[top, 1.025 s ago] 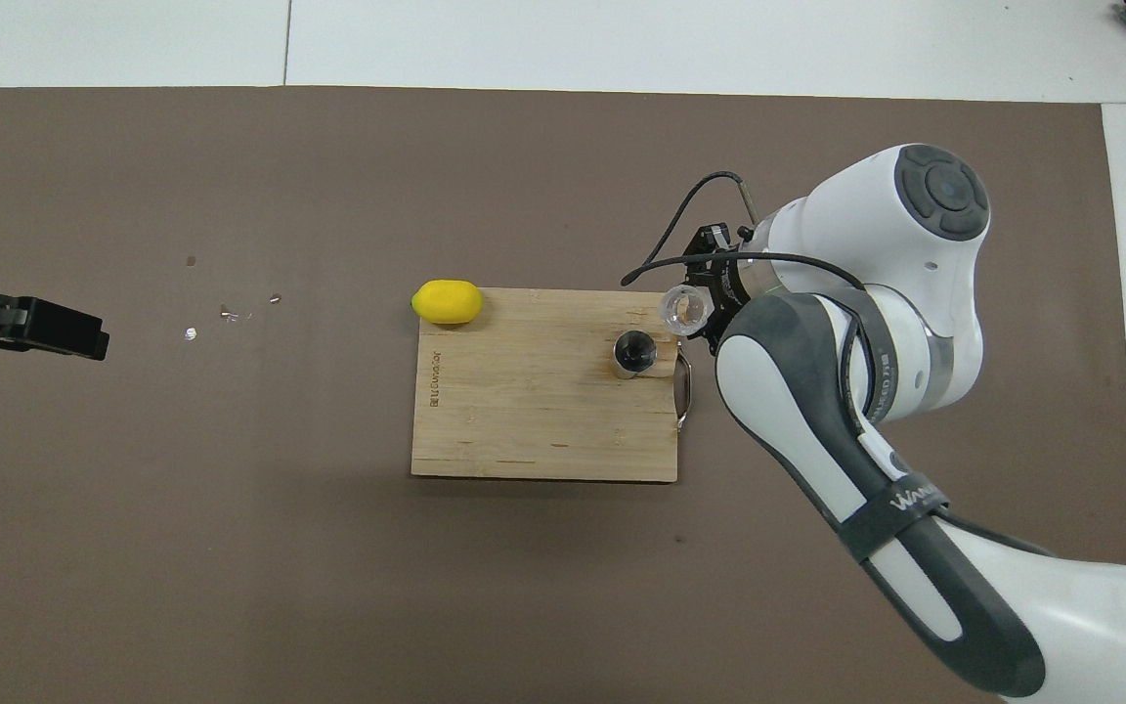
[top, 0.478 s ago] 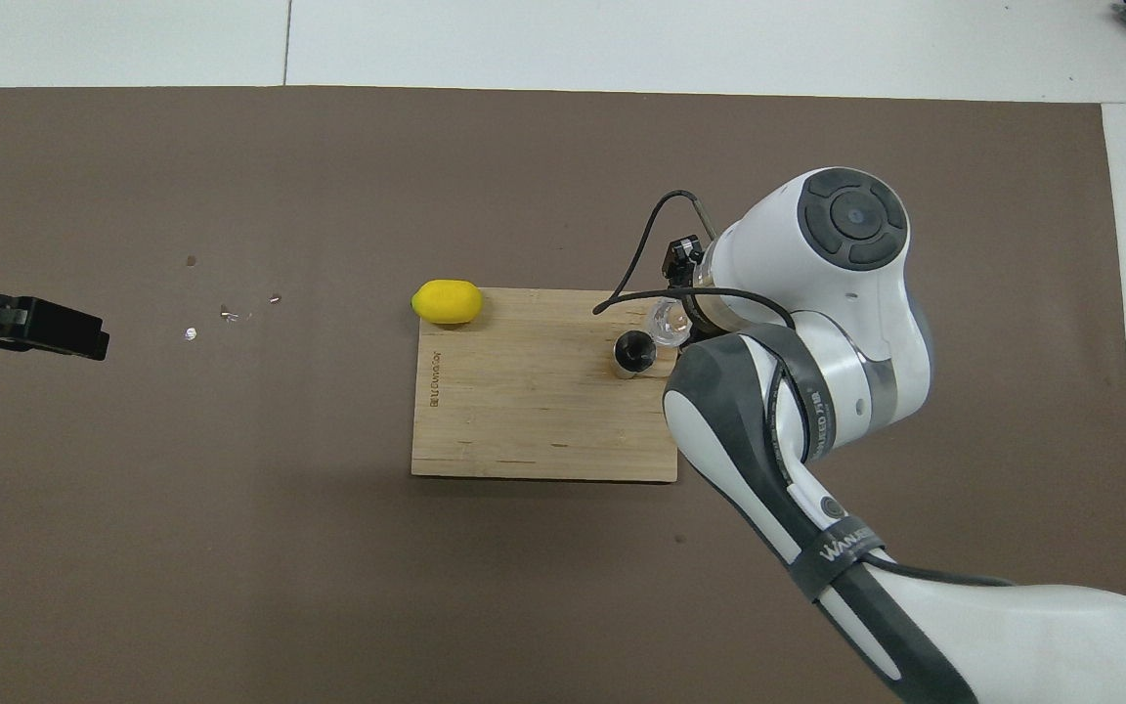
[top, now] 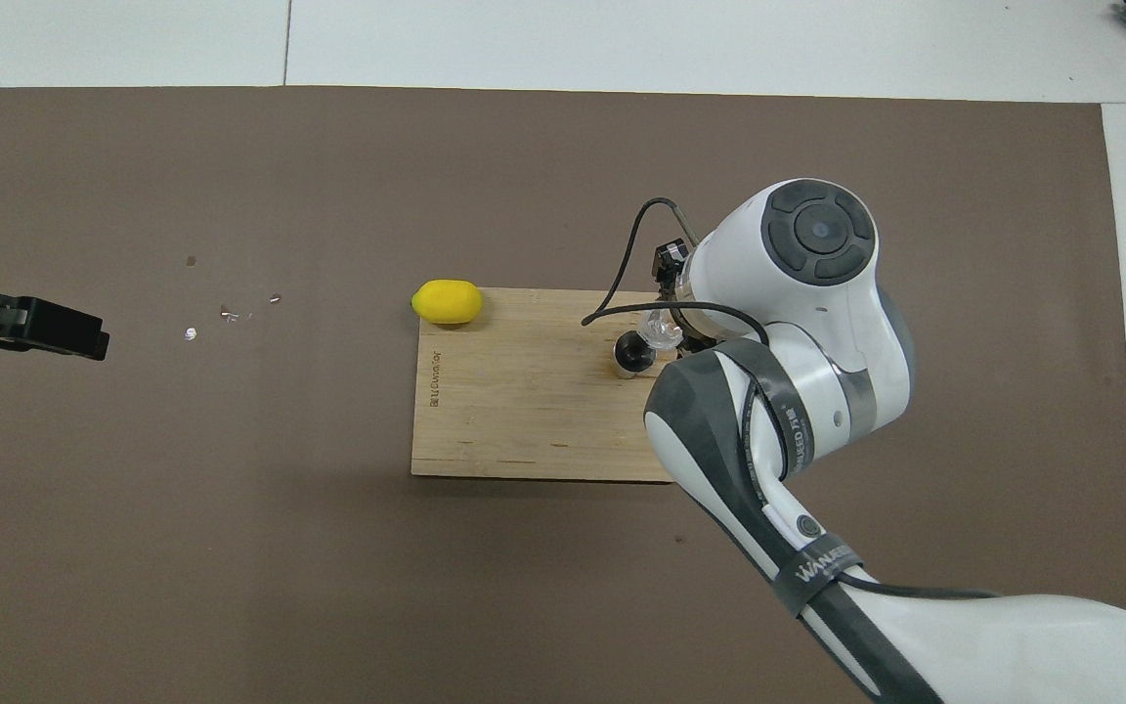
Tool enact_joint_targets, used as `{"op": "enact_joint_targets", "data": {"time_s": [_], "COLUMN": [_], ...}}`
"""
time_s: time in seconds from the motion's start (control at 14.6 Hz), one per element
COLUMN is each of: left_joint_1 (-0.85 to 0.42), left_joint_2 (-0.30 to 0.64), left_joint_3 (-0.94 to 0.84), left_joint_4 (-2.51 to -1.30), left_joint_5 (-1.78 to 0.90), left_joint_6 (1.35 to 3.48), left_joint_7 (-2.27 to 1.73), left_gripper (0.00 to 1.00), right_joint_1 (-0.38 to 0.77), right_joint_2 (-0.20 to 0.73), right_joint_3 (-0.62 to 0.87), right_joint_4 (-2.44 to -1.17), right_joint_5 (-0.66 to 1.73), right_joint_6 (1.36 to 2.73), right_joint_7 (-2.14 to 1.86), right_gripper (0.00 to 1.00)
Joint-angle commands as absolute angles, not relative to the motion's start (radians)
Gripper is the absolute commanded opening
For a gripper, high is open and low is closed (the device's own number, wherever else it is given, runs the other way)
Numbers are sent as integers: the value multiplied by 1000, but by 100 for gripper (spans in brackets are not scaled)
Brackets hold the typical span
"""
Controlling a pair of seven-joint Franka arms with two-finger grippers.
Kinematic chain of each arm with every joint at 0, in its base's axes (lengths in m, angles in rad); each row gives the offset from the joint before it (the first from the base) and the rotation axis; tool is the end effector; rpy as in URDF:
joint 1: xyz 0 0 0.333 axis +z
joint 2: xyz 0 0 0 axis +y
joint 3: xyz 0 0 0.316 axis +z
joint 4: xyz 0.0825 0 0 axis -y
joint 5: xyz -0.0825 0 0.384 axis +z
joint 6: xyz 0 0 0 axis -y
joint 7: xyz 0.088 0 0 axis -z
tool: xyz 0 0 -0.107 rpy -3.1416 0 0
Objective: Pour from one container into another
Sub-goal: 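Tilt the glass cup with the right gripper to pour into the metal cup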
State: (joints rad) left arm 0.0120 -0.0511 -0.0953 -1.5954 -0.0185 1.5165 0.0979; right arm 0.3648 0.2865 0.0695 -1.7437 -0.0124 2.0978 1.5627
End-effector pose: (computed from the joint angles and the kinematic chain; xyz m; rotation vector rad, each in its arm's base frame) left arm 0.5309 -0.0478 0.6359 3.1145 -0.2838 -0.0437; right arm 0.5861 0.2674 0.4161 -2.6039 1.6435 -0.0459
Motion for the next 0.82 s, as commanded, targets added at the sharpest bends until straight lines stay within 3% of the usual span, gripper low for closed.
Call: {"op": "enact_joint_targets", "data": {"time_s": [0.0, 0.75], "left_joint_1": [20, 20], "left_joint_2": [-64, -64], "left_joint_3": [-100, -100], "left_joint_4": [-1611, -1611], "left_joint_5": [-8, -9], "left_joint_6": [1509, 1509], "left_joint_7": [107, 107], "left_gripper": [100, 100], "right_joint_1": [386, 433], "right_joint_2": [278, 261], "right_joint_3": [66, 71], "right_joint_4": [-1740, -1744], "right_joint_5": [-93, -290], "right_joint_6": [2076, 2039], "right_joint_7": [1589, 1595], "right_gripper": [0, 0]}}
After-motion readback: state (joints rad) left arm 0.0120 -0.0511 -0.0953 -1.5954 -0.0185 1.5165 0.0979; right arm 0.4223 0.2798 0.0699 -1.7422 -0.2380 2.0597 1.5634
